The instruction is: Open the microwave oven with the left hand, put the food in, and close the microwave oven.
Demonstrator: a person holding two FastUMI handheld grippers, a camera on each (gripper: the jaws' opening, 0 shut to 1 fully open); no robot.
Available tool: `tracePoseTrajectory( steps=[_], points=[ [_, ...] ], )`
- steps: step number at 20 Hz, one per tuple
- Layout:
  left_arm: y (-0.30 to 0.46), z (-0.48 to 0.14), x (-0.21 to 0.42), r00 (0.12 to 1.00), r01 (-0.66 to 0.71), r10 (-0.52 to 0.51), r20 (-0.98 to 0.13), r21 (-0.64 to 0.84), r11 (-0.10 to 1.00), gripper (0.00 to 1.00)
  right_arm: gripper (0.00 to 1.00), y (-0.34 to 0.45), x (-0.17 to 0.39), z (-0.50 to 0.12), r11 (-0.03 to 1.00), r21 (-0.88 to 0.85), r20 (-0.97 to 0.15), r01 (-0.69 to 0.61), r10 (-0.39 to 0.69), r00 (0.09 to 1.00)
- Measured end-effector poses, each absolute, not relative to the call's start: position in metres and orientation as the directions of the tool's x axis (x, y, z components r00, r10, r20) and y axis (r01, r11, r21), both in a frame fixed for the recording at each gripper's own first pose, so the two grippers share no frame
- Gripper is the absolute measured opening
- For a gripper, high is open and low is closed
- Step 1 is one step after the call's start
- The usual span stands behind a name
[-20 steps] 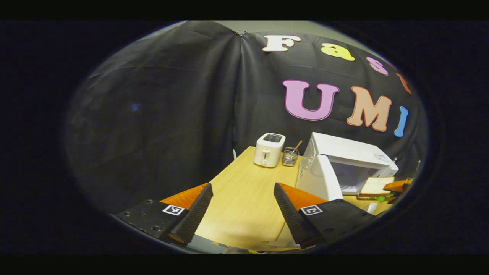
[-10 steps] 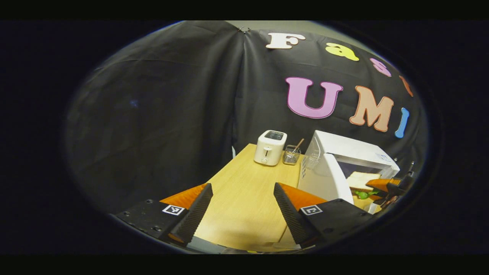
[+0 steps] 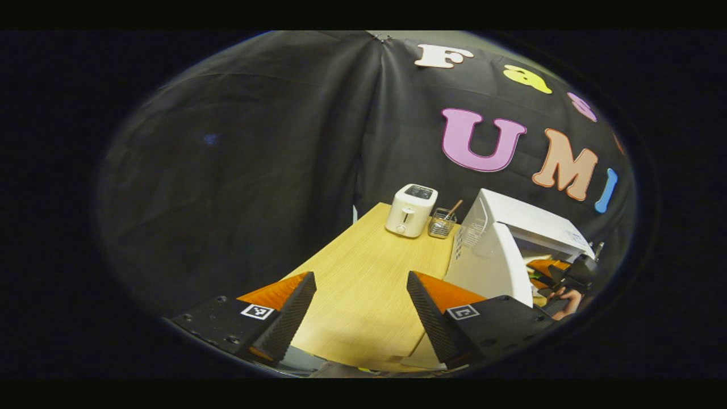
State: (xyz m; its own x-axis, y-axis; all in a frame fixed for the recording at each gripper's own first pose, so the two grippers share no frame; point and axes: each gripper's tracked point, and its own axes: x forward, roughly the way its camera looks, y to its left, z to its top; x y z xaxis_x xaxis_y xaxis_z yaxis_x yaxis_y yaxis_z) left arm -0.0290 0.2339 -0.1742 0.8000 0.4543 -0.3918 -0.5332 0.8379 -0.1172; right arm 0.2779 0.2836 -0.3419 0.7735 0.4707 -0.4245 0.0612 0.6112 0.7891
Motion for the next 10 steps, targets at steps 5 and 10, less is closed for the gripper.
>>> tracePoseTrajectory(
  steps=[5, 10],
  points=[
    [0.239, -0.175, -0.038, 0.779, -0.557, 0.478, -0.405, -0.098, 0.824, 0.9, 0.22, 0.3, 0.304, -0.356, 0.647, 0.761, -0.432, 0.047, 0.451, 0.781],
    [0.239, -0.18, -0.044, 0.762, -0.571, 0.482, -0.432, -0.096, 0.815, 0.9, 0.36, 0.297, 0.319, -0.36, 0.709, 0.704, -0.425, 0.042, 0.373, 0.825]
  ],
)
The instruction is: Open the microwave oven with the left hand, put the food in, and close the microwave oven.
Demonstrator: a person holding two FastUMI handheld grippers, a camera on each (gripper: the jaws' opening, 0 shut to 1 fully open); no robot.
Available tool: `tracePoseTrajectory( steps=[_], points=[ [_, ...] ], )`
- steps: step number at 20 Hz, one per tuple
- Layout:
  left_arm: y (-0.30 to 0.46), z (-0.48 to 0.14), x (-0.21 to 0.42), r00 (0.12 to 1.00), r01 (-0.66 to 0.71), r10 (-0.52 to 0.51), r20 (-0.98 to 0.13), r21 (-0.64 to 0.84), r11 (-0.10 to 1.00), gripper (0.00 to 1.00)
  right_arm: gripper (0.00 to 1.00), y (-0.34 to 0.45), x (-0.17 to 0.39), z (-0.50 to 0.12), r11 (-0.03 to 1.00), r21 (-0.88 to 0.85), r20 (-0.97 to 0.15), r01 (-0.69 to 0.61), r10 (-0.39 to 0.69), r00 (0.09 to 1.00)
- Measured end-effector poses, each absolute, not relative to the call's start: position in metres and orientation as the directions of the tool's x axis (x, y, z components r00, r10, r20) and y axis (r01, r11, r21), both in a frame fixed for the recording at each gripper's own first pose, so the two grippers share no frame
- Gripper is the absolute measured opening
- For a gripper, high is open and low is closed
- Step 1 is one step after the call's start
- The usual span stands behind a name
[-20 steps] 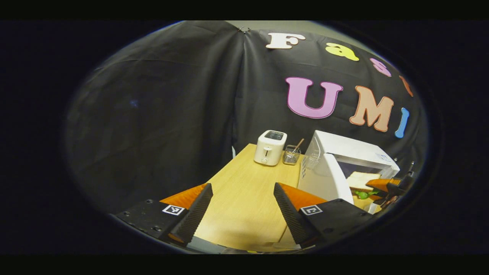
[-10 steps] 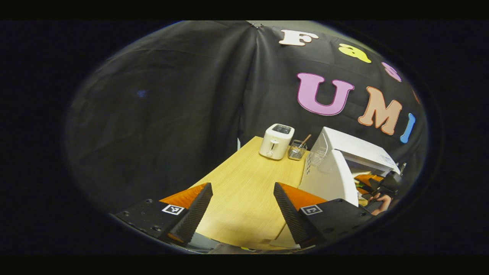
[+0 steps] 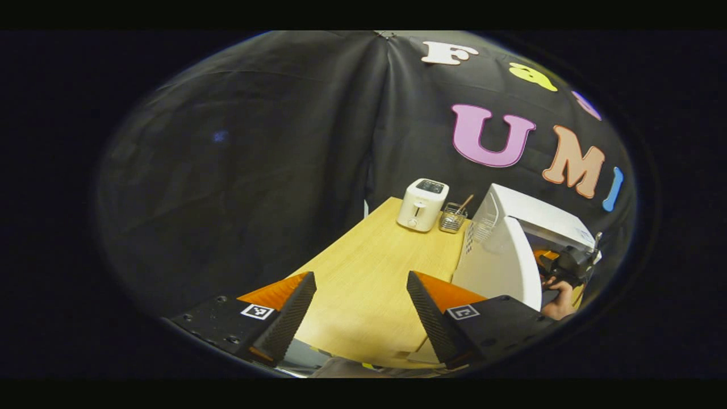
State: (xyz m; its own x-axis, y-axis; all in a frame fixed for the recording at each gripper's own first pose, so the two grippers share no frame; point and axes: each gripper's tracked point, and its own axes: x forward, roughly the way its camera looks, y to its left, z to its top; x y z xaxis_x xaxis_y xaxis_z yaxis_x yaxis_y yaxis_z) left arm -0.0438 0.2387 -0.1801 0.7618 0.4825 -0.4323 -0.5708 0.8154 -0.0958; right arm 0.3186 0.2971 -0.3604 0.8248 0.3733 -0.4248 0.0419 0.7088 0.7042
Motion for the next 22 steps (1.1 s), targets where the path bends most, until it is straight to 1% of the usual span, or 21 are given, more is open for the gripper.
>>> tracePoseTrajectory(
  steps=[1, 2, 4, 6, 7, 10, 12, 14, 16, 18, 19, 20, 21, 22],
  points=[
    [0.238, -0.18, -0.044, 0.76, -0.571, 0.481, -0.436, -0.095, 0.816, 0.9, 0.36, 0.296, 0.321, -0.362, 0.715, 0.698, -0.424, 0.044, 0.363, 0.83],
    [0.237, -0.181, -0.044, 0.759, -0.57, 0.481, -0.439, -0.091, 0.816, 0.94, 0.36, 0.296, 0.323, -0.363, 0.722, 0.691, -0.424, 0.046, 0.353, 0.834],
    [0.237, -0.182, -0.045, 0.759, -0.568, 0.48, -0.441, -0.086, 0.819, 0.95, 0.35, 0.291, 0.325, -0.367, 0.743, 0.666, -0.436, 0.055, 0.329, 0.838],
    [0.237, -0.182, -0.046, 0.759, -0.566, 0.478, -0.442, -0.085, 0.82, 0.95, 0.36, 0.288, 0.326, -0.367, 0.756, 0.652, -0.447, 0.066, 0.312, 0.838],
    [0.237, -0.181, -0.046, 0.76, -0.565, 0.477, -0.441, -0.086, 0.821, 0.95, 0.37, 0.282, 0.327, -0.371, 0.779, 0.623, -0.464, 0.074, 0.292, 0.837],
    [0.237, -0.183, -0.047, 0.76, -0.565, 0.475, -0.444, -0.088, 0.82, 0.94, 0.69, 0.267, 0.327, -0.387, 0.857, 0.51, -0.509, 0.077, 0.228, 0.83],
    [0.238, -0.185, -0.048, 0.758, -0.565, 0.474, -0.447, -0.09, 0.82, 0.94, 0.9, 0.258, 0.325, -0.379, 0.876, 0.477, -0.49, 0.07, 0.198, 0.849],
    [0.237, -0.186, -0.049, 0.758, -0.566, 0.472, -0.451, -0.094, 0.819, 0.94, 0.9, 0.252, 0.324, -0.367, 0.886, 0.46, -0.461, 0.056, 0.184, 0.868],
    [0.236, -0.188, -0.05, 0.762, -0.561, 0.464, -0.451, -0.102, 0.821, 0.95, 0.9, 0.242, 0.317, -0.356, 0.903, 0.426, -0.462, 0.059, 0.161, 0.872],
    [0.235, -0.189, -0.05, 0.767, -0.553, 0.454, -0.454, -0.109, 0.826, 0.9, 0.9, 0.233, 0.31, -0.334, 0.905, 0.423, -0.432, 0.055, 0.148, 0.89],
    [0.234, -0.191, -0.049, 0.771, -0.544, 0.443, -0.458, -0.112, 0.831, 0.9, 0.9, 0.228, 0.306, -0.323, 0.904, 0.425, -0.416, 0.051, 0.145, 0.898],
    [0.231, -0.192, -0.05, 0.775, -0.533, 0.43, -0.463, -0.113, 0.838, 0.9, 0.99, 0.221, 0.301, -0.312, 0.905, 0.422, -0.401, 0.053, 0.134, 0.906],
    [0.229, -0.192, -0.05, 0.78, -0.523, 0.42, -0.465, -0.116, 0.844, 0.91, 0.99, 0.213, 0.295, -0.301, 0.907, 0.417, -0.383, 0.058, 0.118, 0.916],
    [0.229, -0.193, -0.051, 0.783, -0.516, 0.411, -0.467, -0.117, 0.849, 0.89, 0.99, 0.204, 0.289, -0.289, 0.908, 0.414, -0.36, 0.064, 0.099, 0.928]
  ],
)
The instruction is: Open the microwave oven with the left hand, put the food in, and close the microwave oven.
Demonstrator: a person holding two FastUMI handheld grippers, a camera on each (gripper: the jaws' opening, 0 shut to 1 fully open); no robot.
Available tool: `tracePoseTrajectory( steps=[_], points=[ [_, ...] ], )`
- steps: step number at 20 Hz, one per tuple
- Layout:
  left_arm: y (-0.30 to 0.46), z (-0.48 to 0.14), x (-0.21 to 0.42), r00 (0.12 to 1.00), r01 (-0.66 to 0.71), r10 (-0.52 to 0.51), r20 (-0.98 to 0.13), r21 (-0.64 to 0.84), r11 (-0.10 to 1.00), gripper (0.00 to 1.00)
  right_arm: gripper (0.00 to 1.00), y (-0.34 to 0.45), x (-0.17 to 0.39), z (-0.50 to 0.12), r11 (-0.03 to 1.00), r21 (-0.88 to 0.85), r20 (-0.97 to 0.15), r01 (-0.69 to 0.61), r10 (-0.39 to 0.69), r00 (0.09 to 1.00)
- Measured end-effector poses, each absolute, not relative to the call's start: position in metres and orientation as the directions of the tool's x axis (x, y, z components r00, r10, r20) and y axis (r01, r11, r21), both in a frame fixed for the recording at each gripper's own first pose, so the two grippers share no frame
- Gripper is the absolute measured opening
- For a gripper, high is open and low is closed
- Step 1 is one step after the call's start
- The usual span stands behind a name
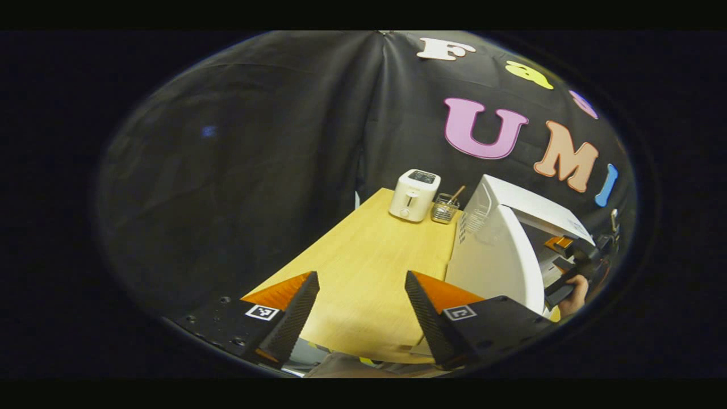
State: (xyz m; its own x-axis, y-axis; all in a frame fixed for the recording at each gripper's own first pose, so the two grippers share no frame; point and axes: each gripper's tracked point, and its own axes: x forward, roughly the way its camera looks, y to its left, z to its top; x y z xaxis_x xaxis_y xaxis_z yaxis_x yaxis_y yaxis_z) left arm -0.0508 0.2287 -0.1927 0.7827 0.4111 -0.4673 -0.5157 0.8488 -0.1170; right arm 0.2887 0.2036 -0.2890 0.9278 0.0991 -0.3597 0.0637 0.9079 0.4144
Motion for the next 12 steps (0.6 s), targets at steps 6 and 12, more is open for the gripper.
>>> tracePoseTrajectory(
  steps=[6, 12],
  points=[
    [0.225, -0.198, -0.043, 0.804, -0.44, 0.366, -0.468, -0.054, 0.897, 0.6, 0.99, 0.152, 0.237, -0.231, 0.93, 0.356, -0.26, 0.089, 0.007, 0.966],
    [0.226, -0.198, -0.04, 0.817, -0.349, 0.329, -0.474, 0.047, 0.936, 0.07, 0.99, 0.121, 0.186, -0.172, 0.964, 0.255, -0.151, 0.08, -0.042, 0.988]
  ],
)
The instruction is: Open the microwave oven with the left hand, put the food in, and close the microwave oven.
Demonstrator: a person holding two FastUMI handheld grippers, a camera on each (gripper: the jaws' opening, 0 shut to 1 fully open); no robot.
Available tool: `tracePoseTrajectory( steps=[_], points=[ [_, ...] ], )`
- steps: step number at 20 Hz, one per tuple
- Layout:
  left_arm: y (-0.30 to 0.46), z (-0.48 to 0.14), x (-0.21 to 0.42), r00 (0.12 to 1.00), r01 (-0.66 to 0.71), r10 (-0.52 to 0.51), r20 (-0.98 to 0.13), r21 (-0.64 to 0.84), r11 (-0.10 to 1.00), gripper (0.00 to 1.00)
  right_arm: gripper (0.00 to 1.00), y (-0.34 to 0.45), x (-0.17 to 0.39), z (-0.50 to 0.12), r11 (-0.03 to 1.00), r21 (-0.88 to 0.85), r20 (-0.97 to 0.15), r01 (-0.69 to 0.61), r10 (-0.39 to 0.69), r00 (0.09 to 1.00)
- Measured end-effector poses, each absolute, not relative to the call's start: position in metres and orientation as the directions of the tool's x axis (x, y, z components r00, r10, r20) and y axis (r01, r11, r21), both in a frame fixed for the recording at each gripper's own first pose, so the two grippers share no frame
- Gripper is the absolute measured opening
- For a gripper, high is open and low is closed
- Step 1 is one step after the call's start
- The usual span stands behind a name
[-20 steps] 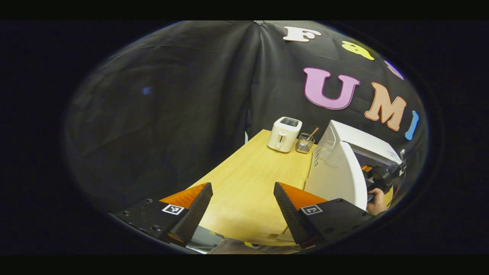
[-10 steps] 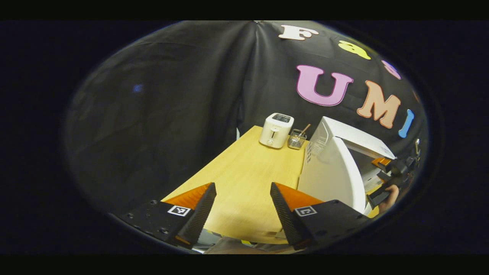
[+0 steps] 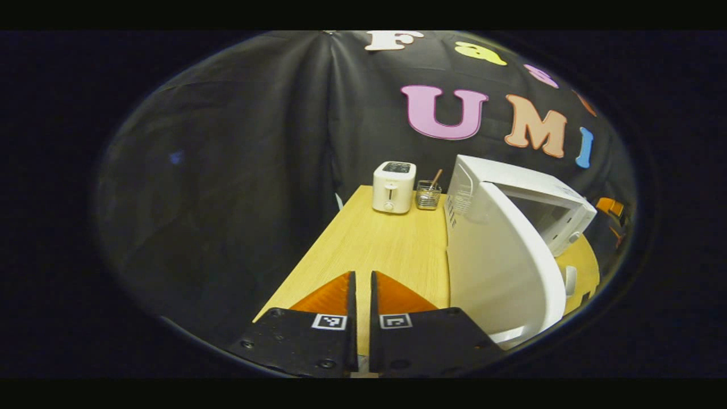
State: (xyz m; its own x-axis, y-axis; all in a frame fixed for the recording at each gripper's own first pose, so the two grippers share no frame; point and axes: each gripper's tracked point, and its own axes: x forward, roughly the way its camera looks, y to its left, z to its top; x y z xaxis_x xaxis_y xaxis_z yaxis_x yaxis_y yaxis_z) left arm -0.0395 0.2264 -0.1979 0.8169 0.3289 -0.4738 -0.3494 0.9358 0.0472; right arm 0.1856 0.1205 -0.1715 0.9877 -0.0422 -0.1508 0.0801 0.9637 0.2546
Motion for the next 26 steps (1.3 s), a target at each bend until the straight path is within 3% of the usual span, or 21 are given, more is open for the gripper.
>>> tracePoseTrajectory(
  steps=[2, 8, 19, 26],
  points=[
    [0.22, -0.195, -0.037, 0.833, -0.306, 0.298, -0.466, 0.061, 0.95, 0.01, 0.99, 0.112, 0.166, -0.156, 0.968, 0.236, -0.122, 0.091, -0.063, 0.991],
    [0.194, -0.195, -0.034, 0.87, -0.149, 0.171, -0.462, 0.085, 0.985, 0.0, 0.99, 0.095, 0.109, -0.133, 0.982, 0.145, -0.072, 0.118, -0.109, 0.991],
    [0.15, -0.222, -0.035, 0.85, 0.054, -0.048, -0.525, -0.005, 0.999, 0.01, 1.0, 0.085, 0.025, -0.183, 0.969, 0.101, -0.203, 0.226, -0.202, 0.958],
    [0.125, -0.224, -0.023, 0.836, 0.186, -0.158, -0.526, 0.0, 0.983, 0.01, 0.99, 0.074, -0.006, -0.189, 0.953, 0.12, -0.216, 0.28, -0.25, 0.944]
  ],
)
